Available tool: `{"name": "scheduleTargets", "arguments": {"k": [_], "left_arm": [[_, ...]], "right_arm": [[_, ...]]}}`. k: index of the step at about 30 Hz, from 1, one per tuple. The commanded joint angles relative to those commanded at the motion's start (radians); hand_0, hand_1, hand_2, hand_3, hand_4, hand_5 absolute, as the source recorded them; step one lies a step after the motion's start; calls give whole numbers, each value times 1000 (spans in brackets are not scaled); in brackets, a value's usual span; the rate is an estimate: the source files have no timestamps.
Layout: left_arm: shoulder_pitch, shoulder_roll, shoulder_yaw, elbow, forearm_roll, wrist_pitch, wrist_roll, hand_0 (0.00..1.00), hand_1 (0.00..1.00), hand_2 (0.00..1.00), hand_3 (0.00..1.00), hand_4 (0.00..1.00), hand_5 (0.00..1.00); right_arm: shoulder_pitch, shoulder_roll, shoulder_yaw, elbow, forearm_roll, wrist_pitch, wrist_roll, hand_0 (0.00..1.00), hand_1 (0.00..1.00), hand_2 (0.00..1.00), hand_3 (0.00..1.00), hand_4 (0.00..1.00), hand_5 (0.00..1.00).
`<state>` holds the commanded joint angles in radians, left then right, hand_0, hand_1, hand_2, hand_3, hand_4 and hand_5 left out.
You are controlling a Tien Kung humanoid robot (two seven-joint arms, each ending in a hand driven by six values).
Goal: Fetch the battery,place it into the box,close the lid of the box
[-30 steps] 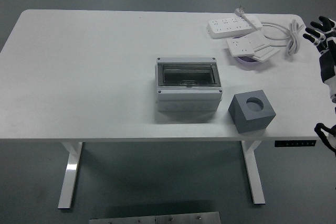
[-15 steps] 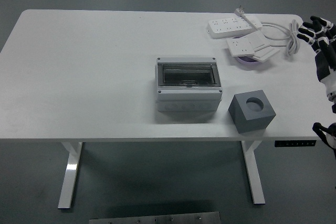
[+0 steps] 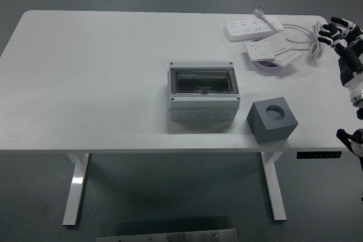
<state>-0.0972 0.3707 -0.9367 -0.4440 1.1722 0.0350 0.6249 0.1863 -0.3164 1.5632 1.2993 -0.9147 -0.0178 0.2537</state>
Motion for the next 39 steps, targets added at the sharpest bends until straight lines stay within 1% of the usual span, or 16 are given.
{"name": "scheduleTargets", "arguments": {"k": [2,3,8,9,14,15,20,21,26,27,32,33,39], "left_arm": [[1,0,5,0,-9,4,-2,632,698,573,541,500,2],[2,0,7,0,-14,6,-2,632,698,573,541,500,2],[0,-5,14,0,-26,10,-4,632,698,573,541,500,2],[-1,-6,14,0,-27,10,-4,632,698,573,541,500,2],[-5,-9,14,0,-28,10,-4,632,698,573,541,500,2],[-5,-8,13,0,-26,10,-3,632,698,573,541,500,2],[-2,-6,15,0,-31,12,-4,632,698,573,541,500,2],[-1,-6,17,0,-34,14,-5,632,698,573,541,500,2],[7,-3,21,0,-43,19,-6,632,698,573,541,500,2],[8,-3,21,0,-42,19,-6,632,698,573,541,500,2],[7,-3,19,1,-39,19,-6,632,698,573,541,500,2],[6,-3,19,1,-39,19,-7,632,698,573,541,500,2],[3,-6,17,1,-33,18,-7,632,698,573,541,500,2]], "right_arm": [[0,0,5,0,-1,4,-4,566,527,571,592,661,207],[-1,1,9,0,-1,7,-6,634,580,597,612,680,181],[-2,5,27,1,-5,14,-13,634,580,597,612,680,181],[-3,5,30,1,-5,14,-14,683,617,629,629,703,193],[-4,5,38,0,-9,18,-17,683,617,629,629,703,193],[-5,5,40,-1,-10,19,-19,783,740,781,788,764,211],[-8,6,45,-3,-10,25,-29,783,740,781,788,764,211],[-8,6,45,-3,-9,26,-31,785,754,789,796,796,249],[-11,6,48,-3,-4,31,-37,785,754,789,796,796,249],[-11,6,48,-4,-4,32,-38,787,755,788,797,837,303],[-10,6,50,-3,-1,37,-45,787,755,788,797,837,303],[-10,6,50,-2,0,39,-46,789,756,788,800,894,406],[-6,6,48,5,1,44,-53,789,759,790,804,897,410]]}}
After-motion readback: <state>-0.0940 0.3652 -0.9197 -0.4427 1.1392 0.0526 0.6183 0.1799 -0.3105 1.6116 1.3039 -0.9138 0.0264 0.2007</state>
